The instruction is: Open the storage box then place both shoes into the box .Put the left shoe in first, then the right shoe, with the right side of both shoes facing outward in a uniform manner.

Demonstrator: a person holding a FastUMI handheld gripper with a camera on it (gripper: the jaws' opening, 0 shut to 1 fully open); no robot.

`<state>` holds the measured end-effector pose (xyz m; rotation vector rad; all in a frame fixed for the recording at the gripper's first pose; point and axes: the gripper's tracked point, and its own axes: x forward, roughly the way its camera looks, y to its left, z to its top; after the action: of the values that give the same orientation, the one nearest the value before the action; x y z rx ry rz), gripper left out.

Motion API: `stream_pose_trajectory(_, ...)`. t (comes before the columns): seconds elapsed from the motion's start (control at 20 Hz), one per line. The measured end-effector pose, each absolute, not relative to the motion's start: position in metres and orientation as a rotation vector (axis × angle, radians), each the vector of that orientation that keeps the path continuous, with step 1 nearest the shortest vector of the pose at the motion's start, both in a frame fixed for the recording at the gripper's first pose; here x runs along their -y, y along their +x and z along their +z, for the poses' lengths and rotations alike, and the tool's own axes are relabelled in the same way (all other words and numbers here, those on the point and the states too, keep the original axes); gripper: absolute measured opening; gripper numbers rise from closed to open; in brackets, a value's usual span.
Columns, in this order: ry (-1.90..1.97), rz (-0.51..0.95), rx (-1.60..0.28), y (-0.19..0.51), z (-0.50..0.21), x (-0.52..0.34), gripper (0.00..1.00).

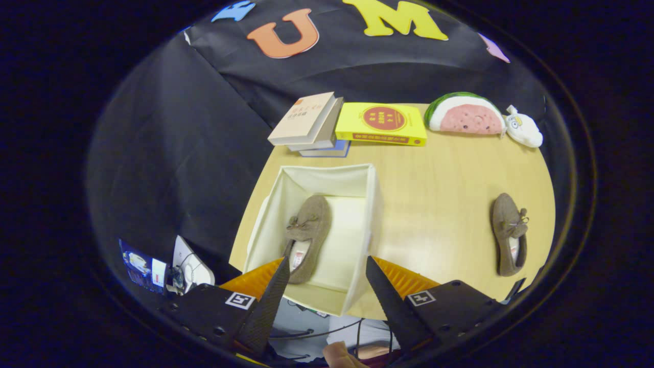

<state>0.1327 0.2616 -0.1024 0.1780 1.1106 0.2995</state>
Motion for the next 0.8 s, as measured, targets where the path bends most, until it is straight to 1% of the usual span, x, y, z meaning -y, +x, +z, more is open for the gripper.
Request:
stream_pose_trajectory(0.15,0.157,0.185,-1.102,0.141,-0.102,-0.191,0.93)
stream_pose_trajectory(0.3,0.158,0.101,-1.102,0.149,-0.105,-0.129,0.93)
stream_pose_trajectory(0.45,0.158,0.07,-1.105,0.152,-0.117,-0.075,0.93)
stream_pose_trajectory(0.65,0.095,0.05,-1.101,0.157,-0.148,-0.005,0.93)
stream_pose_trajectory(0.8,0.078,0.007,-1.104,0.165,-0.174,0.041,0.93)
